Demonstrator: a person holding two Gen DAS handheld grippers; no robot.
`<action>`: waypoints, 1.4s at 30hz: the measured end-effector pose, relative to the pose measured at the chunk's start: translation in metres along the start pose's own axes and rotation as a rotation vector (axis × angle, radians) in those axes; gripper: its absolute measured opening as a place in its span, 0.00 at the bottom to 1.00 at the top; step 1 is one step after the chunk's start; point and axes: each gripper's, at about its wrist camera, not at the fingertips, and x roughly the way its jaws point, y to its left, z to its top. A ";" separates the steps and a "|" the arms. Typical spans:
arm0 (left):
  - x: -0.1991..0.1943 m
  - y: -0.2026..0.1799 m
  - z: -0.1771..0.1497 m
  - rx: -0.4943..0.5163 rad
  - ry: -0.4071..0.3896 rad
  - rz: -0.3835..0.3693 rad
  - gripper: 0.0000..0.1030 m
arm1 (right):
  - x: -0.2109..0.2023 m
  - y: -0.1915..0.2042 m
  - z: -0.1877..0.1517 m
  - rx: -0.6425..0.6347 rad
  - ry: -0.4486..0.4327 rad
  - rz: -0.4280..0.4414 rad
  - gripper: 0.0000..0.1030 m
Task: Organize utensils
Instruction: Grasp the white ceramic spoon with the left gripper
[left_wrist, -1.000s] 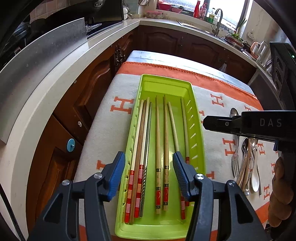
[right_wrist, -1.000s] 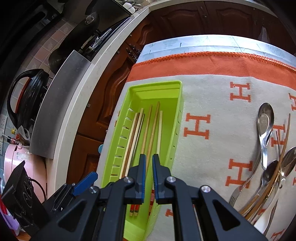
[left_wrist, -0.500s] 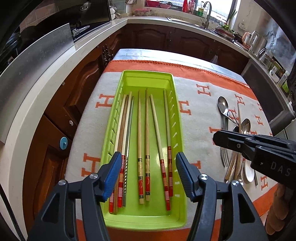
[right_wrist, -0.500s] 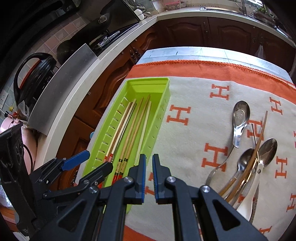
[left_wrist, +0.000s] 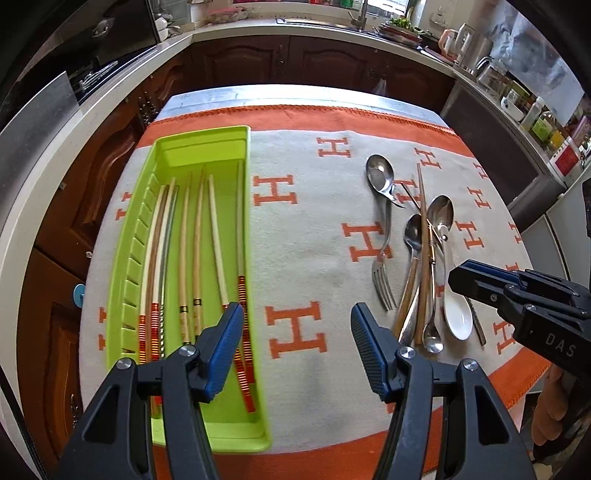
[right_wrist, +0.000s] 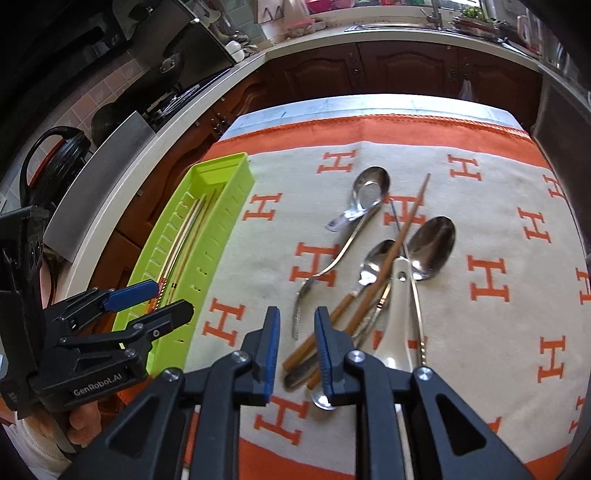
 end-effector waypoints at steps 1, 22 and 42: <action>0.002 -0.005 0.000 0.007 0.006 -0.005 0.57 | -0.003 -0.008 -0.002 0.020 -0.006 -0.002 0.20; 0.050 -0.101 0.020 0.132 0.069 -0.264 0.48 | 0.000 -0.093 -0.042 0.168 0.006 -0.055 0.20; 0.096 -0.127 0.027 0.135 0.138 -0.346 0.16 | 0.001 -0.107 -0.052 0.172 0.000 -0.014 0.20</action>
